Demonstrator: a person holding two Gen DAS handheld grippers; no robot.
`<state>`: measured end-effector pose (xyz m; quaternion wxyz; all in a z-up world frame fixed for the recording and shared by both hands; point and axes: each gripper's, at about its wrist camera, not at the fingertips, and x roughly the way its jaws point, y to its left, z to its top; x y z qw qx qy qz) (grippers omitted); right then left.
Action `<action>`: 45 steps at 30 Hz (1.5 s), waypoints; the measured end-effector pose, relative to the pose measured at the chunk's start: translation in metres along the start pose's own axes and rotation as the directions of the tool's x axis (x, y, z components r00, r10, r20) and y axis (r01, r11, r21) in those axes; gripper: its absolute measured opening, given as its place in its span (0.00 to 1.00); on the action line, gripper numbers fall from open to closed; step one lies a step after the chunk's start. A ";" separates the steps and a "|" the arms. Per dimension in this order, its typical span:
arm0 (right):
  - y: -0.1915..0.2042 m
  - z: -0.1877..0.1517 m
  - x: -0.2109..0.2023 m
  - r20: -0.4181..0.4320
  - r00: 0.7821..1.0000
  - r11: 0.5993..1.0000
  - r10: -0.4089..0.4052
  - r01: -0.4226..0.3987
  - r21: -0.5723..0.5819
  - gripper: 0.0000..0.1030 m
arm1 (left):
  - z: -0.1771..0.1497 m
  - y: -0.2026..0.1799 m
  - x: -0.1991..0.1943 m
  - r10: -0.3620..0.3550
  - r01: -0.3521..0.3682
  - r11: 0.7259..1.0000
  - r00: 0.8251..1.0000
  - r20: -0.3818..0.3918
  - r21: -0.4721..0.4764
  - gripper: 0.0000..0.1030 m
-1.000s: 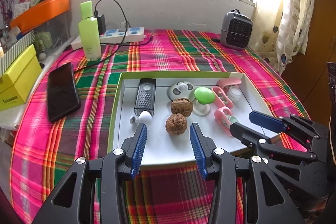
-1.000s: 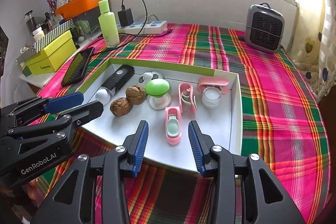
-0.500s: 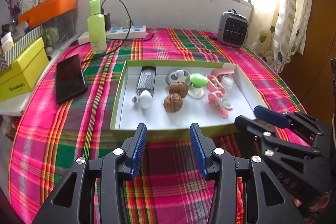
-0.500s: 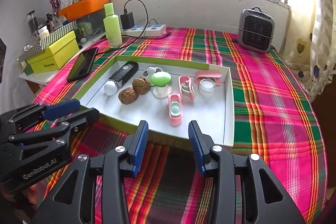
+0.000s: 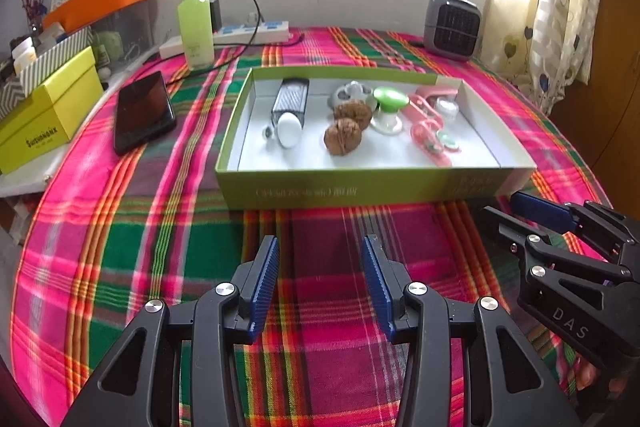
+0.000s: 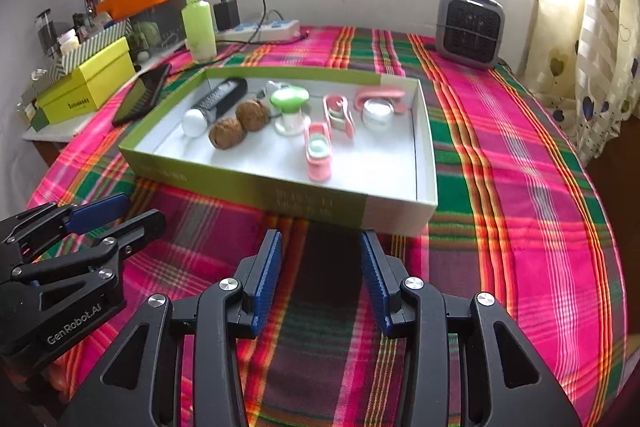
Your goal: Organize objects
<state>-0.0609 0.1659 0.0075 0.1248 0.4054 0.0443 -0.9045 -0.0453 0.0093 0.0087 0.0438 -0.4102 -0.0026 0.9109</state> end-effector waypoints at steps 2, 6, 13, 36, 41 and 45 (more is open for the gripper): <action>-0.001 -0.001 0.001 -0.005 1.000 1.000 -0.001 0.001 0.004 0.40 | -0.001 -0.001 0.001 -0.001 0.001 1.000 1.000 -0.007 0.001 0.40; -0.002 -0.001 0.003 -0.018 1.000 1.000 -0.015 0.015 0.006 0.40 | -0.001 -0.002 0.004 0.002 -0.002 1.000 1.000 -0.019 0.003 0.40; -0.005 -0.001 0.010 -0.058 0.997 0.999 -0.040 0.041 0.019 0.42 | -0.001 -0.003 0.009 0.005 -0.005 1.000 0.999 -0.041 0.005 0.44; -0.007 0.000 0.012 -0.069 0.996 0.998 -0.048 0.050 0.024 0.58 | -0.001 -0.009 0.012 0.015 -0.014 1.000 0.999 -0.048 0.025 0.54; -0.007 0.000 0.012 -0.070 0.996 0.998 -0.048 0.049 0.024 0.58 | -0.001 -0.010 0.012 0.015 -0.014 1.000 0.999 -0.048 0.025 0.55; -0.007 0.000 0.012 -0.070 0.996 0.998 -0.048 0.050 0.024 0.58 | -0.001 -0.010 0.012 0.015 -0.014 1.000 0.999 -0.048 0.025 0.55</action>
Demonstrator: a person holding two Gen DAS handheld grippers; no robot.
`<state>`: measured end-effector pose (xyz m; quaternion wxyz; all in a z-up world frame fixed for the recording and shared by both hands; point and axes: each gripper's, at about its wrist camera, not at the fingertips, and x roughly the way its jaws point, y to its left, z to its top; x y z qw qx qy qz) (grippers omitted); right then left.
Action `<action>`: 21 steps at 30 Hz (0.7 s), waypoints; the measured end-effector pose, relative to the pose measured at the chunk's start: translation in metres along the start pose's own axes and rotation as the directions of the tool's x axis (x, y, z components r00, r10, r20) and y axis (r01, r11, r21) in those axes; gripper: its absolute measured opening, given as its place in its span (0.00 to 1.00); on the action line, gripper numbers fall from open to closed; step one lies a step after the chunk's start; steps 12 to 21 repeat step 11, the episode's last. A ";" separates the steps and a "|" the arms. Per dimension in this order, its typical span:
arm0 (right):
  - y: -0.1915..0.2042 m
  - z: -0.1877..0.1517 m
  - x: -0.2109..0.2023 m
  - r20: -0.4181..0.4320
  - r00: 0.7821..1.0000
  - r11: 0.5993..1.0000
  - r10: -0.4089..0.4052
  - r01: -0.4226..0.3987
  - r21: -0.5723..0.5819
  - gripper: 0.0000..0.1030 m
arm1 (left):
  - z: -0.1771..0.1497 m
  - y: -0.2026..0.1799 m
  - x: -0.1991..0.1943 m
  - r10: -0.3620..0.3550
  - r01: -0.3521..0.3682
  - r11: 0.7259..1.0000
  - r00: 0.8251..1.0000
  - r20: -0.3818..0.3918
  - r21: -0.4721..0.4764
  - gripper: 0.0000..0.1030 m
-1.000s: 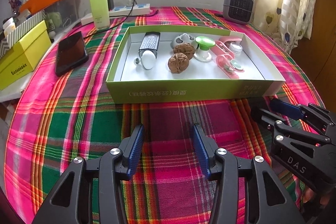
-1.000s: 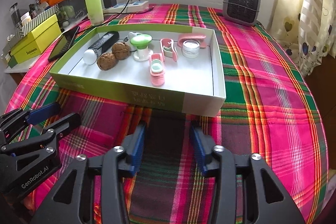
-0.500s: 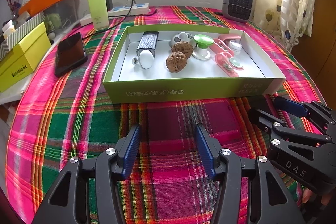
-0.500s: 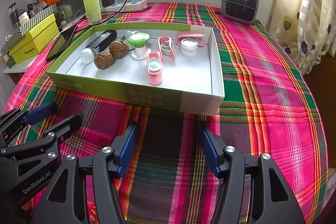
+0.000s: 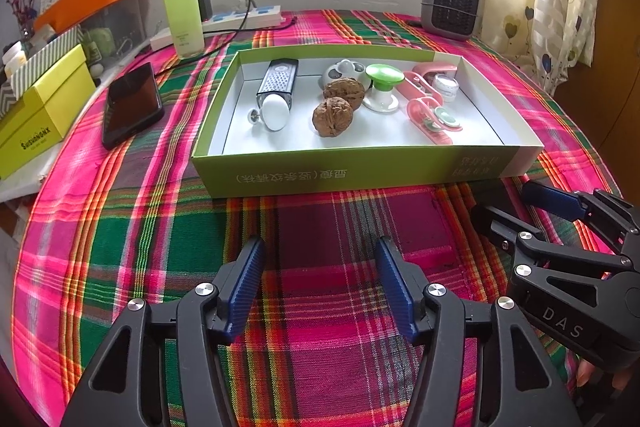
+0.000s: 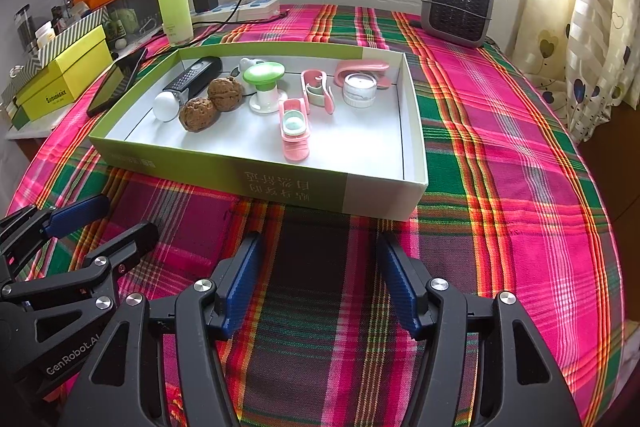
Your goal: Organize objects
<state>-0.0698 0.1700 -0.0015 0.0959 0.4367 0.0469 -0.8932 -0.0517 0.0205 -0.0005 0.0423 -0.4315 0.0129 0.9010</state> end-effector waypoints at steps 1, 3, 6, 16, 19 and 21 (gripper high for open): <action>0.000 0.000 0.000 0.000 1.000 1.000 0.000 0.000 0.000 0.58 | 0.000 0.000 0.000 0.000 0.000 1.000 1.000 0.000 0.000 0.55; 0.000 0.000 0.000 0.000 1.000 1.000 0.000 0.000 0.000 0.58 | 0.000 0.000 0.000 0.000 0.000 1.000 1.000 0.000 0.000 0.55; 0.000 0.000 0.000 0.000 1.000 1.000 0.000 0.000 0.000 0.58 | 0.000 0.000 0.000 0.000 0.000 1.000 1.000 0.000 0.000 0.55; 0.000 0.000 0.000 0.000 1.000 1.000 0.000 0.000 0.000 0.58 | 0.000 0.000 0.000 0.000 0.000 1.000 1.000 0.000 0.000 0.55; 0.000 0.000 0.000 0.000 1.000 1.000 0.000 0.000 0.000 0.58 | 0.000 0.000 0.000 0.000 0.000 1.000 1.000 0.000 0.000 0.55; 0.000 0.000 0.000 0.000 1.000 1.000 0.000 0.000 0.000 0.58 | 0.000 0.000 0.000 0.000 0.000 1.000 1.000 0.000 0.000 0.55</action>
